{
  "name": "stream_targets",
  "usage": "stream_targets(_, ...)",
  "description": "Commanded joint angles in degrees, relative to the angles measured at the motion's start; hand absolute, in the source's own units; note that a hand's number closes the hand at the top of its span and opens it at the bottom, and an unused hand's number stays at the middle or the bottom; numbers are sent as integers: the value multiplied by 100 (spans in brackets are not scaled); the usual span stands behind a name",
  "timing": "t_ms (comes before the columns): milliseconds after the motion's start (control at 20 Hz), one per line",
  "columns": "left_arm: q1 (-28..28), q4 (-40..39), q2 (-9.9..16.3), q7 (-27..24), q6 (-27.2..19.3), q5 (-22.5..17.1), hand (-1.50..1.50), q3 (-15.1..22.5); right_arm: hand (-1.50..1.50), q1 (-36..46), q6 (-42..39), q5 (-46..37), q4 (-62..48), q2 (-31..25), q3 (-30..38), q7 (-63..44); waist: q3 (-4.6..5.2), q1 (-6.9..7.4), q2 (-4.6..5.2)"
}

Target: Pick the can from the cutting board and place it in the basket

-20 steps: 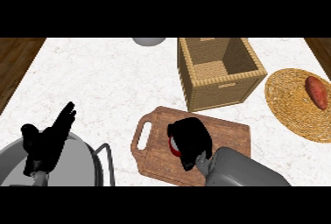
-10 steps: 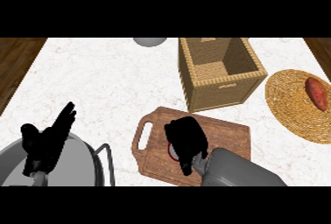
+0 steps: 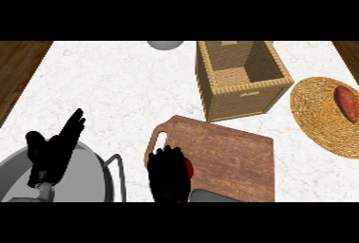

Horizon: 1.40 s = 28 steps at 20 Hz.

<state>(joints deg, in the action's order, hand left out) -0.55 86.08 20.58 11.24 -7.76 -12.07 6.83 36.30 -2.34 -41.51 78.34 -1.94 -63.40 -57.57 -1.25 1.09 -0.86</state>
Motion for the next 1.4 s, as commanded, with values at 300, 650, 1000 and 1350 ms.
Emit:
stream_targets(300, -495, -544, -34, 396, 70, -40, 0, 64, 150, 46, 2824, -339, 1760, 191, 1072, -211, 114, -94, 78)
stream_targets(650, -649, -464, -165, 385, 28, -31, 0, 71, 150, 854, 2362, -727, 2273, 191, 2078, -1054, 138, -139, 51)
stream_targets(1000, -759, -464, -147, 256, 104, -17, 0, -17, 150, 1502, 1718, -910, 2349, 191, 3294, -1300, 139, -154, 63)
stream_targets(1350, -740, -389, -111, 363, 243, -66, 0, -50, 150, 1919, 1031, -625, 2059, 36, 4279, -1197, 135, -150, 76)
